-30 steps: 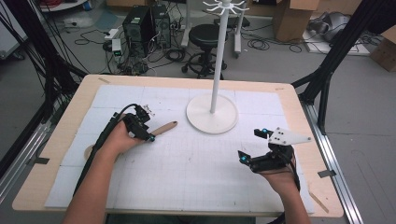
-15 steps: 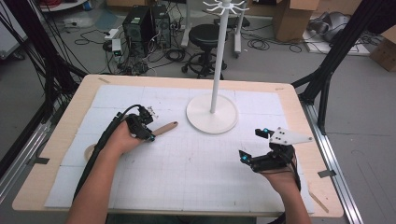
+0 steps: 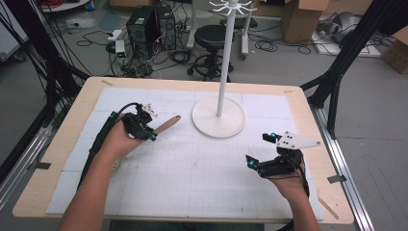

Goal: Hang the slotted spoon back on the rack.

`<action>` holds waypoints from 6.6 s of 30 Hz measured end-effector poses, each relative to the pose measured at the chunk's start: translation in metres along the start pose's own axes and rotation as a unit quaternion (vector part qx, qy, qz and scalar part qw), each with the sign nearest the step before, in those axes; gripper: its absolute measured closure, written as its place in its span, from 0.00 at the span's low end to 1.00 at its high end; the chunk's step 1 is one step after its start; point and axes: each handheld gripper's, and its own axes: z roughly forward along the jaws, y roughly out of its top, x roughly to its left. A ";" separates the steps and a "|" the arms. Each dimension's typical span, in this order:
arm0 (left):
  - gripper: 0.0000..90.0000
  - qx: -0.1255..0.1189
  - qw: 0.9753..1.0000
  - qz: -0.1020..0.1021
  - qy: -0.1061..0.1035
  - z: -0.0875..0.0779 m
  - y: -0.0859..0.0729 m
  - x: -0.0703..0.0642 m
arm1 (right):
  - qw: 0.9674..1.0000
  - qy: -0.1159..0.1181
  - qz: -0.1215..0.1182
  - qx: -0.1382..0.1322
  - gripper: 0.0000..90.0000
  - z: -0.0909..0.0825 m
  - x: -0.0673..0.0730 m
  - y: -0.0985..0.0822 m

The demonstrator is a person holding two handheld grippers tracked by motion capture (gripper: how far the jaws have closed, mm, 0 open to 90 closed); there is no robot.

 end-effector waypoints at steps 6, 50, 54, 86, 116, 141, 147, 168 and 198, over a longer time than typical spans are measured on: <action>0.82 -0.054 0.999 -0.004 -0.004 -0.031 0.003 0.003 | 1.000 0.001 0.000 -0.003 0.00 0.000 0.001 0.000; 0.82 -0.239 0.969 -0.003 -0.058 -0.112 0.011 0.004 | 1.000 0.006 0.005 -0.001 0.00 0.000 0.002 0.000; 0.82 -0.242 0.968 0.002 -0.058 -0.116 0.018 0.004 | 1.000 0.004 0.003 -0.003 0.00 0.000 0.001 0.000; 0.82 -0.253 0.964 0.039 -0.068 -0.141 0.097 0.001 | 1.000 0.005 0.005 -0.008 0.00 -0.002 -0.002 0.000; 0.82 -0.240 0.968 0.046 -0.060 -0.141 0.179 0.009 | 1.000 0.002 0.018 -0.012 0.00 -0.005 -0.007 -0.005; 0.82 -0.221 0.973 0.047 -0.052 -0.123 0.218 0.015 | 1.000 0.004 0.024 -0.010 0.00 -0.005 -0.008 -0.008; 0.82 -0.216 0.974 0.048 -0.047 -0.122 0.221 0.018 | 1.000 0.003 0.023 -0.011 0.00 -0.005 -0.009 -0.009; 0.82 -0.209 0.975 0.052 -0.049 -0.113 0.237 0.015 | 1.000 0.006 0.026 -0.010 0.00 -0.004 -0.010 -0.010; 0.82 -0.184 0.980 0.060 -0.037 -0.103 0.254 0.007 | 0.999 0.005 0.031 -0.010 0.00 -0.005 -0.011 -0.012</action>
